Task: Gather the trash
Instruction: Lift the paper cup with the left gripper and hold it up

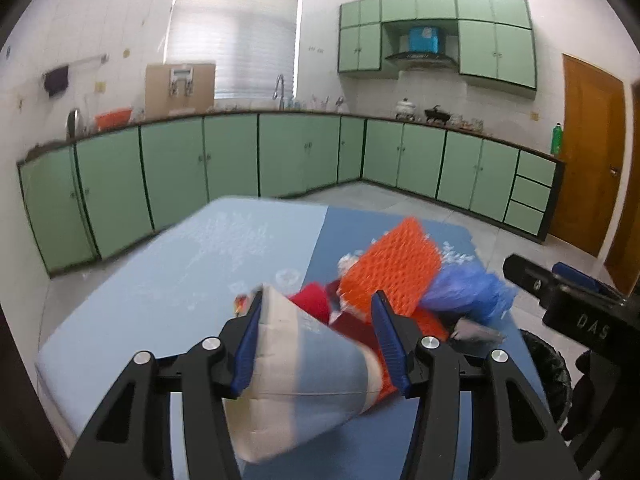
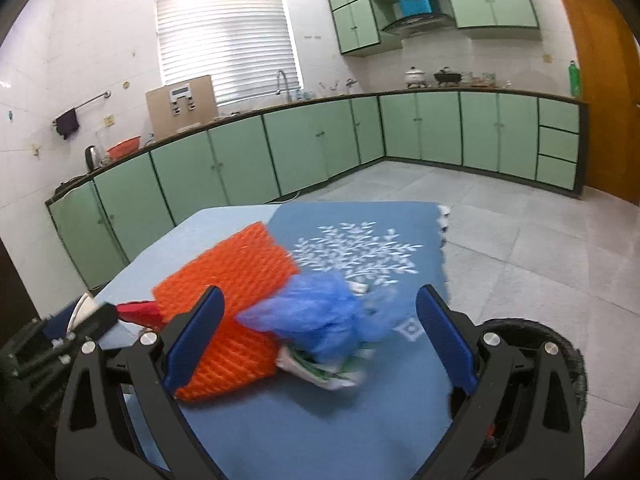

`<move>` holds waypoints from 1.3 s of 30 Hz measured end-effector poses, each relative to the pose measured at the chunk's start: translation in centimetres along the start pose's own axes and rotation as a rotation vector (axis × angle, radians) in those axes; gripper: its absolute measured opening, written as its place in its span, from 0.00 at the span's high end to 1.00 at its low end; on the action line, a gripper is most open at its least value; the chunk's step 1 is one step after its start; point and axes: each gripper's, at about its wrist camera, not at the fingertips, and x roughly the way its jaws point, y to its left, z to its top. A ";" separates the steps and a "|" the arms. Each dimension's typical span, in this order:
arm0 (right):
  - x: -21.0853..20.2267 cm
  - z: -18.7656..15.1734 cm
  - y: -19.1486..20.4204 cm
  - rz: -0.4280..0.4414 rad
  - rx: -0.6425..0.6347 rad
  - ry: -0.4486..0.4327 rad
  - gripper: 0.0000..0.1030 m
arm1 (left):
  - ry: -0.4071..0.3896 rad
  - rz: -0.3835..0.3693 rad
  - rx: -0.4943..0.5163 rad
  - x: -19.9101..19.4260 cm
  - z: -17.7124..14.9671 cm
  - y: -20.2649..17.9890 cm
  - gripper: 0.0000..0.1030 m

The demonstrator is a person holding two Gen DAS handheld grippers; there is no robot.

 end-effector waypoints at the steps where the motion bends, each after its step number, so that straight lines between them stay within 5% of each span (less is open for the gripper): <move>1: 0.1 0.0 0.3 0.004 -0.005 0.003 0.09 | 0.016 -0.005 -0.010 0.2 -0.3 0.4 0.49; 18: 0.3 -0.1 2.4 0.024 -0.067 0.030 0.09 | 0.041 -0.004 -0.073 -1.5 -1.8 3.5 0.50; 20: 0.1 0.0 2.7 0.027 -0.074 0.027 0.09 | 0.042 0.008 -0.072 -1.4 -1.7 3.9 0.38; 25: 0.0 0.1 2.9 0.029 -0.079 0.026 0.09 | 0.069 0.036 -0.055 -0.6 -2.5 4.6 0.36; 32: -0.1 -0.3 3.4 0.029 -0.089 0.033 0.09 | 0.067 0.083 -0.055 -0.3 -4.2 5.9 0.11; 39: 0.0 -0.5 4.0 0.031 -0.105 0.037 0.09 | 0.078 0.064 -0.099 0.0 -4.5 6.8 0.06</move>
